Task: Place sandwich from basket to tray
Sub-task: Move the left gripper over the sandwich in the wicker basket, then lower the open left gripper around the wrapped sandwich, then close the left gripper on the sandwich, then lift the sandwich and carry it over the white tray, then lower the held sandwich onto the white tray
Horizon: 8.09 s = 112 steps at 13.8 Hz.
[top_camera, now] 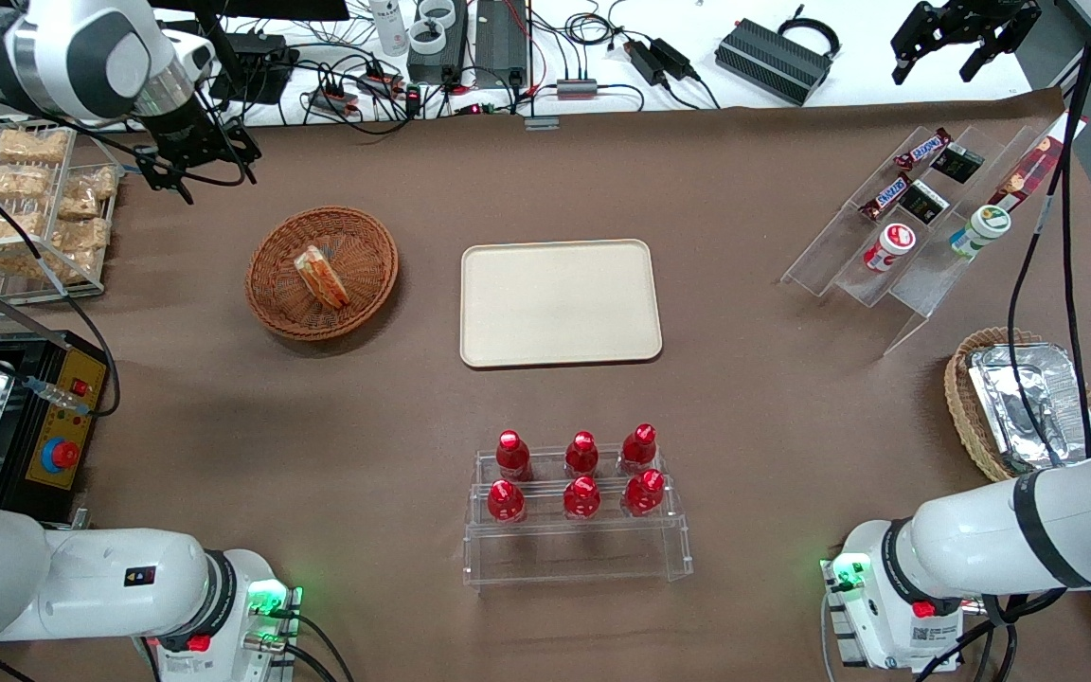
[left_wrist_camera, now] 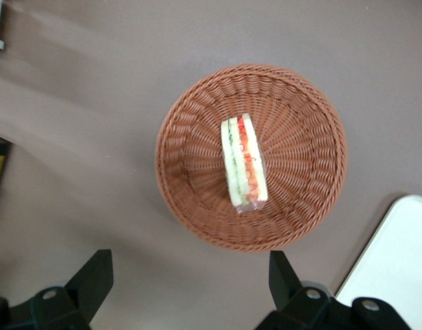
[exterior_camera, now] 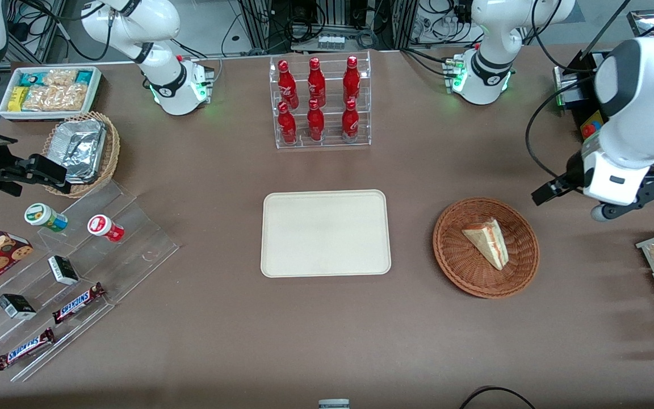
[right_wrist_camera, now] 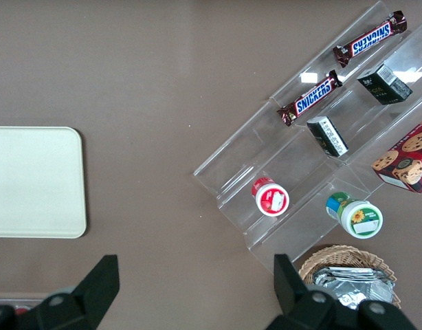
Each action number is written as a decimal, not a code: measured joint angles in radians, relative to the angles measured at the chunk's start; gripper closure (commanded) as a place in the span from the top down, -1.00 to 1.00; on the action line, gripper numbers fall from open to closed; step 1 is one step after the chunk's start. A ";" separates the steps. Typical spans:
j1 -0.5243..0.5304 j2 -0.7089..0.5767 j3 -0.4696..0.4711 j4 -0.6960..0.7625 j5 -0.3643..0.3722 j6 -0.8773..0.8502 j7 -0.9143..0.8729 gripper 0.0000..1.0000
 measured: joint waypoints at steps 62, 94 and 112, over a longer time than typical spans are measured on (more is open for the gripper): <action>-0.018 0.293 -0.079 0.170 0.053 -0.075 0.039 -1.00; -0.248 0.676 -0.422 0.422 0.169 0.106 -0.165 -1.00; -0.293 0.791 -0.420 0.442 0.274 0.197 -0.172 -0.98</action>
